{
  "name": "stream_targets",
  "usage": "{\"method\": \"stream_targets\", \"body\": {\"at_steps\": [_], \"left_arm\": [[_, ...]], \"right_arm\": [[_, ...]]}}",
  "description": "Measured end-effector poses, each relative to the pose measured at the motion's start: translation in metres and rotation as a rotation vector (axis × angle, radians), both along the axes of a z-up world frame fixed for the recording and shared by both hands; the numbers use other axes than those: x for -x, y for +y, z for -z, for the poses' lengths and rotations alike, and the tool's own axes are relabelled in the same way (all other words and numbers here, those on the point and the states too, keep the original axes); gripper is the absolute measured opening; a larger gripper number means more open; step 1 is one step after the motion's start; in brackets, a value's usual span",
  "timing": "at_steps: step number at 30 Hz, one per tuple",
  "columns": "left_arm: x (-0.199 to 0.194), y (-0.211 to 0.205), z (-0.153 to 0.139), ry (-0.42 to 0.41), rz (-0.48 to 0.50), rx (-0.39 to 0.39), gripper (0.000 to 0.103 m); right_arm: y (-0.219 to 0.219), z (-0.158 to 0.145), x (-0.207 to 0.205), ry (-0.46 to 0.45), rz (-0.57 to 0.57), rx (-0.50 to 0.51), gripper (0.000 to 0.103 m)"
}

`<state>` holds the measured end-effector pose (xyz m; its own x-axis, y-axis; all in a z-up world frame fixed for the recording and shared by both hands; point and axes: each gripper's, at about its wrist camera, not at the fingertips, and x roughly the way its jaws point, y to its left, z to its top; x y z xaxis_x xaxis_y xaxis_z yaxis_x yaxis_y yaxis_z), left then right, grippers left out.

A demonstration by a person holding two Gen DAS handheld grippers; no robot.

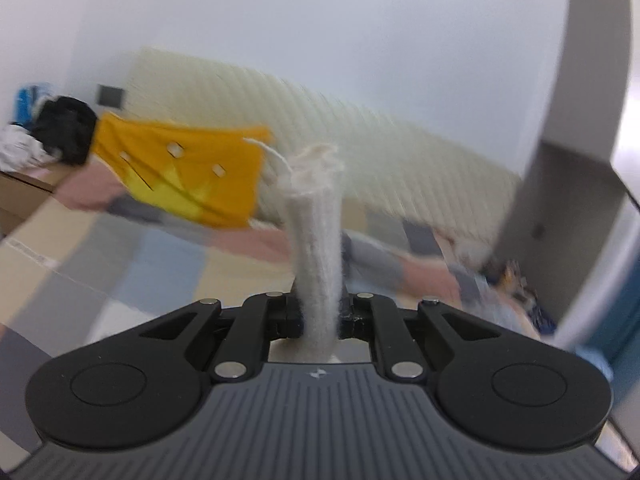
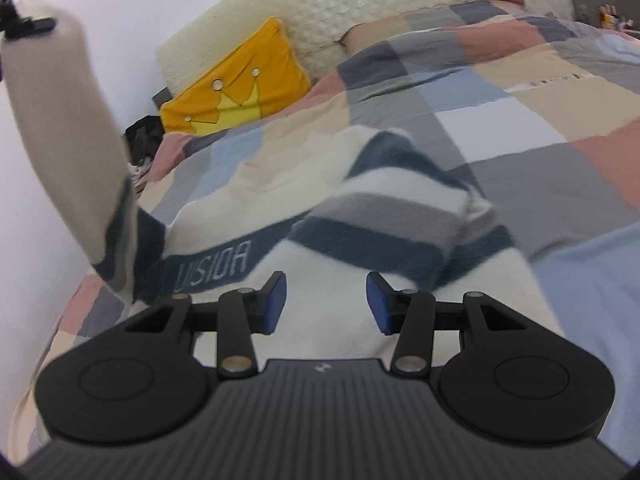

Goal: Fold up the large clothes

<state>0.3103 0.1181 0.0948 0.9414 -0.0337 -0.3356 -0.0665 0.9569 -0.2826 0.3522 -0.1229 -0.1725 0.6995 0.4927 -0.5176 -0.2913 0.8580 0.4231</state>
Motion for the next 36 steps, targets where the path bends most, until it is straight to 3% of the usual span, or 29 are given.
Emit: {"method": "stream_targets", "body": {"at_steps": [8,15,20,26,28,30,36], "left_arm": [[-0.011,-0.102,0.106,0.121,0.104,0.009,0.014],[-0.032,-0.127,0.211,0.260,0.139,0.061,0.014],[-0.044,-0.146,0.264,0.336,0.163,0.061,0.015],[-0.041,-0.153,0.289,0.372,0.165,0.065,0.019],[-0.038,-0.151,0.288,0.375,0.174,0.070,0.027],[-0.032,-0.150,0.285,0.385,0.194,0.087,0.050],[-0.009,-0.145,0.265,0.370,0.231,0.102,0.054]], "right_arm": [[-0.040,-0.008,0.005,-0.042,0.121,-0.032,0.048],[-0.078,-0.009,-0.003,-0.035,0.260,-0.077,0.048],[-0.099,-0.013,-0.008,-0.071,0.353,-0.074,0.048],[-0.103,-0.008,-0.010,-0.058,0.353,-0.082,0.048],[-0.104,-0.007,-0.010,-0.051,0.350,-0.087,0.048],[-0.104,-0.007,-0.011,-0.046,0.348,-0.094,0.048],[-0.104,-0.010,-0.006,-0.058,0.340,-0.098,0.048]]}}
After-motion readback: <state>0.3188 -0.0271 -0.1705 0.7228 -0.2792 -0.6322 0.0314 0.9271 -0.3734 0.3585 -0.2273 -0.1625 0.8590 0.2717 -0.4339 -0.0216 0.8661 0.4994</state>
